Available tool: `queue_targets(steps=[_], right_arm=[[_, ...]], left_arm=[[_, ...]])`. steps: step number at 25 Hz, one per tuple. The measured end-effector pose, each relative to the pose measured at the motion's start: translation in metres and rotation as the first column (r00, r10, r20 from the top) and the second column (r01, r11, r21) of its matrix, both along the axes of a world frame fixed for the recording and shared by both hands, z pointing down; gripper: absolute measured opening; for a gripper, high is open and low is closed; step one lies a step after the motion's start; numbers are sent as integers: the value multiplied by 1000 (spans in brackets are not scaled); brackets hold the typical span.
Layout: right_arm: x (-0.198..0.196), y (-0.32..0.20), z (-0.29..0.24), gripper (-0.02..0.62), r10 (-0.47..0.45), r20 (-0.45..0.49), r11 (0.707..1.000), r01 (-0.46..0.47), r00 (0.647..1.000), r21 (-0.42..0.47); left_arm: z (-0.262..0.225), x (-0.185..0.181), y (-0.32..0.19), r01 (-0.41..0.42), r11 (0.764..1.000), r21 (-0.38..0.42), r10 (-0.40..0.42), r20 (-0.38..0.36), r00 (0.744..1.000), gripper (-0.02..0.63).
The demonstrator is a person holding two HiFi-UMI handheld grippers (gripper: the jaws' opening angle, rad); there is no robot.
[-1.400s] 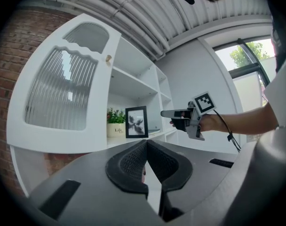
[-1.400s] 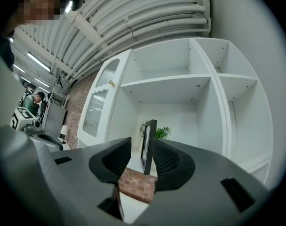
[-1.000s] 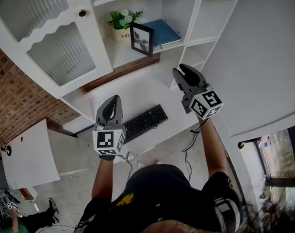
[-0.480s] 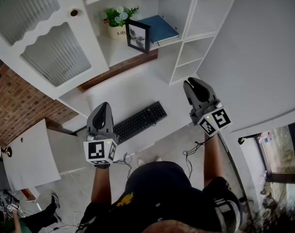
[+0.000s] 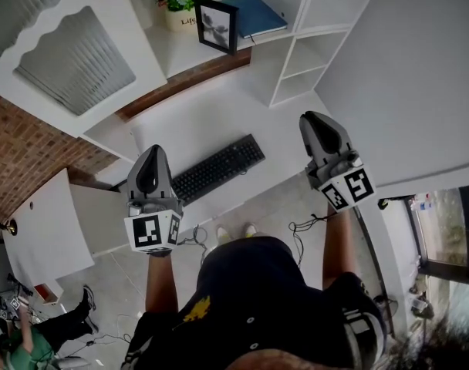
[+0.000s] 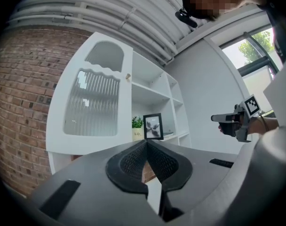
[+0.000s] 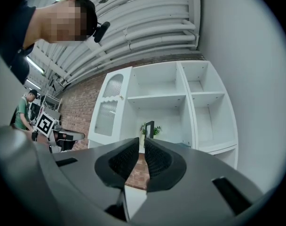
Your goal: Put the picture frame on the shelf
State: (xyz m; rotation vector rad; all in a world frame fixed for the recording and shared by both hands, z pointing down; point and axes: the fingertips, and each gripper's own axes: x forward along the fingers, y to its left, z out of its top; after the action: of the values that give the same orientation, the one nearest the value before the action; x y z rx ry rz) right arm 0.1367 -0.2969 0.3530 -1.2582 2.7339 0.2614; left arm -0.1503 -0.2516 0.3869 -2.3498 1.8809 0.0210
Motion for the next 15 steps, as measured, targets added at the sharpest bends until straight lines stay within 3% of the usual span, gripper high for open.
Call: queue_targets(steps=[8,15], right_arm=[[4,8,2,24,14,30,1000,-13,999,-19],[4,14,7,16,28,36,999,-26,999,-43]], left_arm=[[8,-15,11,66,998,-13,-65,54,996,18],[12,-26,21,79,997,-25,-77,54,996,18]])
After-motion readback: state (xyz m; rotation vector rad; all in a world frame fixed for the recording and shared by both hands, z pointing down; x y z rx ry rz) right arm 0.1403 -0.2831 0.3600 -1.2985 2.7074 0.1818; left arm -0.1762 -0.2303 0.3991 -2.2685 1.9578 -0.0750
